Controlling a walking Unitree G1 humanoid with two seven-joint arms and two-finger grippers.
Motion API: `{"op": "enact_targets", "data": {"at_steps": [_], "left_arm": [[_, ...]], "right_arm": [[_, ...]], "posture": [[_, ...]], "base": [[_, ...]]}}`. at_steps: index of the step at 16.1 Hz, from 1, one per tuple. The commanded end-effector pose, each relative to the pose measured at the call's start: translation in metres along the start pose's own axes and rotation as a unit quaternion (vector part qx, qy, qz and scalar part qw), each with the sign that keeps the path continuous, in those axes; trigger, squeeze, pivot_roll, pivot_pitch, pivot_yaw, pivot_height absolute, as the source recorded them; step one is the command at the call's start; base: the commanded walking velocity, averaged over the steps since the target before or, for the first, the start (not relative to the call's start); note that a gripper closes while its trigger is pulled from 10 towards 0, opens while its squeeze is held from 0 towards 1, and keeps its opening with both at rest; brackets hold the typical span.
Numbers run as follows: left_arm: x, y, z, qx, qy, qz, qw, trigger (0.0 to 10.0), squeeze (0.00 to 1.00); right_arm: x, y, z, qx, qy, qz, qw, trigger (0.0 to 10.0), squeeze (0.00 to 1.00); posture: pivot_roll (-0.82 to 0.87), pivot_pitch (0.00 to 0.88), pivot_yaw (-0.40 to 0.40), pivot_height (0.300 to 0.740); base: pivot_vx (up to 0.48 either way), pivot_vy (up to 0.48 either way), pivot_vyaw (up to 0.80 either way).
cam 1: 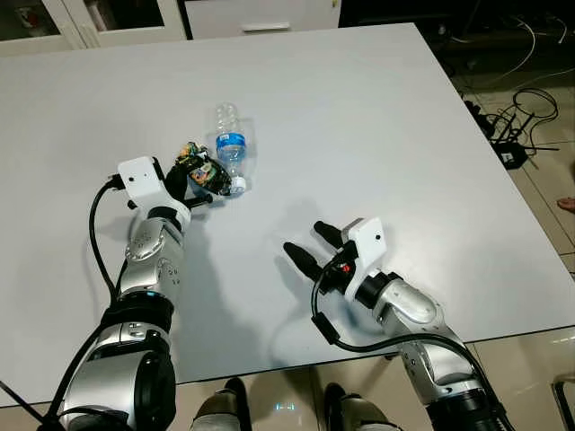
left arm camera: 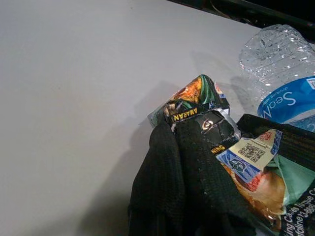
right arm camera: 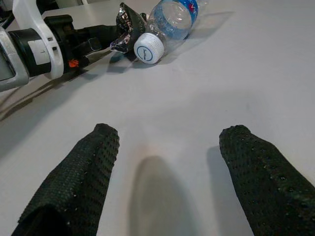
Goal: Picking trash to rubbish bin
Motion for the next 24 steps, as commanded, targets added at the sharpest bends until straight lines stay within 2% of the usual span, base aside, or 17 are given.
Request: {"op": "enact_targets", "data": {"at_steps": [1,4,6,8,9,11,12,14,18,20,24], "left_arm": [[-0.041,0.013,0.001,-0.001,0.016,-0.081,0.997,0.0,0.00],[-0.033,0.011,0.002,-0.003,0.007,-0.062,0.998,0.0,0.00],[-0.012,0.011,0.001,0.020,-0.029,0.000,0.999,0.0,0.00],[0.000,0.013,0.005,0.021,-0.046,0.034,0.998,0.0,0.00],[0.014,0.021,0.012,0.016,-0.064,0.079,0.995,0.0,0.00],[0.020,0.034,0.023,-0.008,-0.073,0.104,0.992,0.0,0.00],[0.021,0.037,0.026,-0.016,-0.074,0.106,0.991,0.0,0.00],[0.019,0.055,0.030,-0.035,-0.073,0.108,0.991,0.0,0.00],[0.014,0.075,0.026,-0.031,-0.086,0.099,0.991,0.0,0.00],[0.009,0.096,0.021,-0.022,-0.101,0.078,0.992,0.0,0.00],[0.009,0.108,0.021,-0.012,-0.105,0.068,0.992,0.0,0.00]], "right_arm": [[-0.007,0.002,0.002,-0.009,0.000,-0.011,1.000,10.0,0.00],[-0.006,0.000,0.003,-0.014,0.004,-0.007,1.000,10.0,0.00],[-0.003,-0.002,0.005,-0.015,0.010,-0.001,1.000,10.0,0.00],[-0.002,-0.004,0.007,-0.017,0.013,0.001,1.000,10.0,0.00],[0.002,-0.007,0.008,-0.018,0.019,0.008,1.000,10.0,0.00],[0.007,-0.009,0.011,-0.023,0.030,0.018,0.999,10.0,0.00],[0.008,-0.009,0.013,-0.026,0.033,0.020,0.999,10.0,0.00],[0.017,-0.010,0.018,-0.036,0.050,0.036,0.997,10.0,0.00],[0.024,-0.012,0.020,-0.040,0.074,0.051,0.995,10.0,0.00],[0.029,-0.015,0.025,-0.045,0.109,0.058,0.991,10.0,0.00],[0.030,-0.017,0.027,-0.041,0.122,0.056,0.990,10.0,0.00]], "posture": [[-0.07,0.245,0.006,0.740],[-0.07,0.238,0.007,0.740],[-0.06,0.224,0.000,0.740],[-0.06,0.219,-0.003,0.740],[-0.06,0.212,-0.005,0.740],[-0.06,0.205,-0.007,0.740],[-0.06,0.202,-0.008,0.740],[-0.06,0.192,-0.012,0.740],[-0.05,0.185,-0.019,0.740],[-0.04,0.181,-0.029,0.740],[-0.03,0.180,-0.038,0.740]], "base": [[0.000,0.000,0.00],[0.000,0.000,0.00],[0.000,0.000,0.00],[0.000,0.000,0.00],[0.000,0.000,0.00],[0.000,0.000,0.00],[0.000,0.000,0.00],[0.000,0.000,0.00],[0.000,0.000,0.00],[0.000,0.000,0.00],[0.000,0.000,0.00]]}}
Point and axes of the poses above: a point about 5 cm out from each wrist's last joint towards the gripper, its own y axis pointing back from the gripper into the wrist, its own x axis along the axis of the wrist's last joint, z = x × y, the point moved 2 cm from there along -y, pointing out of the wrist towards the gripper, and after that the axes turned 9 degrees about -y, right-handed, at the moved point
